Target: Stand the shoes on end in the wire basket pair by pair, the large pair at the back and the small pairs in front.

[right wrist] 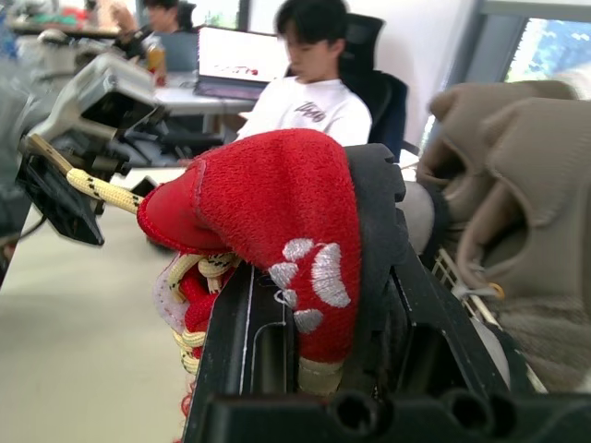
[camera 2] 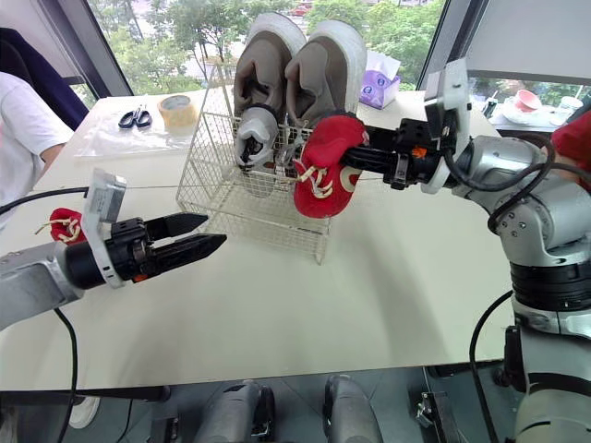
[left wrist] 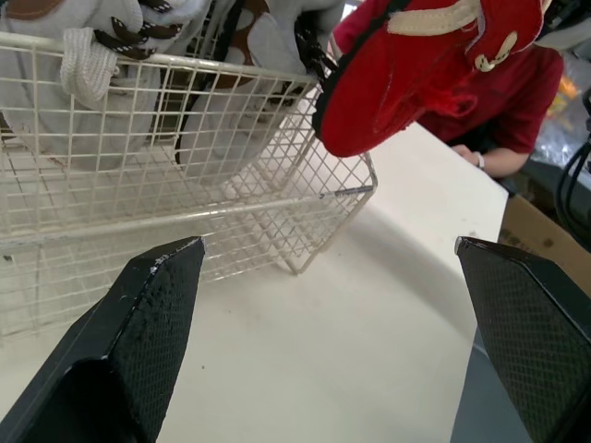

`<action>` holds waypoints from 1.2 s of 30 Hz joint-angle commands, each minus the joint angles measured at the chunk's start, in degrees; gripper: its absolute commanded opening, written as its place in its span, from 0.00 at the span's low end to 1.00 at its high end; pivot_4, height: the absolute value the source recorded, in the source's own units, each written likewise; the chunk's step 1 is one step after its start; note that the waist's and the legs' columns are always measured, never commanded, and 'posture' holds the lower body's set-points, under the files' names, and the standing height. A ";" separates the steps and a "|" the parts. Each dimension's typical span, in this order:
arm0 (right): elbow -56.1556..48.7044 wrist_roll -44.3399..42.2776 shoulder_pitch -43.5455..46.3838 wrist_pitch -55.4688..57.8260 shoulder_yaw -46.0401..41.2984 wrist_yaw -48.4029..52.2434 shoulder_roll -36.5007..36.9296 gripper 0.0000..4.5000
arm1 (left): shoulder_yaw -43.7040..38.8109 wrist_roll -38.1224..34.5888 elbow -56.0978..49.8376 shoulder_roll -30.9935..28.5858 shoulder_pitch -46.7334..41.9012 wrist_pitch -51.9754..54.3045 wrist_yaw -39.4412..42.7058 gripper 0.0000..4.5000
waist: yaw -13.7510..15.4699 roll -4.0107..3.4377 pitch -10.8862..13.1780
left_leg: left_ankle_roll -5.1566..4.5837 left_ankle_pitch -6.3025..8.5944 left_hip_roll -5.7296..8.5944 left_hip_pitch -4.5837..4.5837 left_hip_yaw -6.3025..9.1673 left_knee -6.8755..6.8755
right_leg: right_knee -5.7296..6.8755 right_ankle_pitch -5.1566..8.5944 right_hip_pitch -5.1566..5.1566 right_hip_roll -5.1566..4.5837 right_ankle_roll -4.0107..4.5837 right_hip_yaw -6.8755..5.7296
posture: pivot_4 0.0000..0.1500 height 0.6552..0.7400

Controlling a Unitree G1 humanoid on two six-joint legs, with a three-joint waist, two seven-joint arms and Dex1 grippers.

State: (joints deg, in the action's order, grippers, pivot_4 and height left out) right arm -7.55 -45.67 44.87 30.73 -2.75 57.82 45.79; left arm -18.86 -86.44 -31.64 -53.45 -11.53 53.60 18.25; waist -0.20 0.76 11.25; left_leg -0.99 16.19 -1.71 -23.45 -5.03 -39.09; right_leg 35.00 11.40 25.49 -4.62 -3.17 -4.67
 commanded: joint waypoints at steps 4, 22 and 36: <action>3.73 7.74 -0.83 -4.28 3.99 3.65 -3.33 0.13 | 0.67 0.39 -0.16 0.36 -2.15 -0.80 -0.13 0.99 | -0.22 0.05 -0.07 | 0.01 -0.01 -0.01 0.08 0.00 0.00 | 0.01 0.00 -0.07 0.01 0.00 0.00 | 1.00 1.00; -0.93 6.65 2.94 2.12 -0.03 2.95 -4.15 0.13 | -0.15 1.14 -0.36 0.53 -0.83 -0.78 -0.05 0.99 | 0.48 0.04 -0.10 | 0.06 -0.03 0.03 -0.01 -0.02 0.00 | 0.04 -0.05 0.03 -0.08 0.07 0.00 | 1.00 1.00; 4.81 14.62 -1.63 -2.77 4.21 3.41 -7.59 0.35 | 1.46 3.97 0.98 1.54 -2.82 -0.78 1.96 1.00 | 1.04 0.05 -0.10 | 0.05 -0.03 0.04 -0.02 -0.01 0.00 | 0.02 -0.03 0.02 -0.04 0.05 -0.02 | 1.00 1.00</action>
State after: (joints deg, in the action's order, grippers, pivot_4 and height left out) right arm -2.85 -32.06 43.23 29.45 2.20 60.89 37.85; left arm -16.65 -82.60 -30.03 -51.97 -13.80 53.41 19.74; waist 0.83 0.81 11.15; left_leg -0.94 16.16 -1.66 -23.47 -5.04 -39.09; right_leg 35.02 11.37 25.51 -4.66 -3.12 -4.68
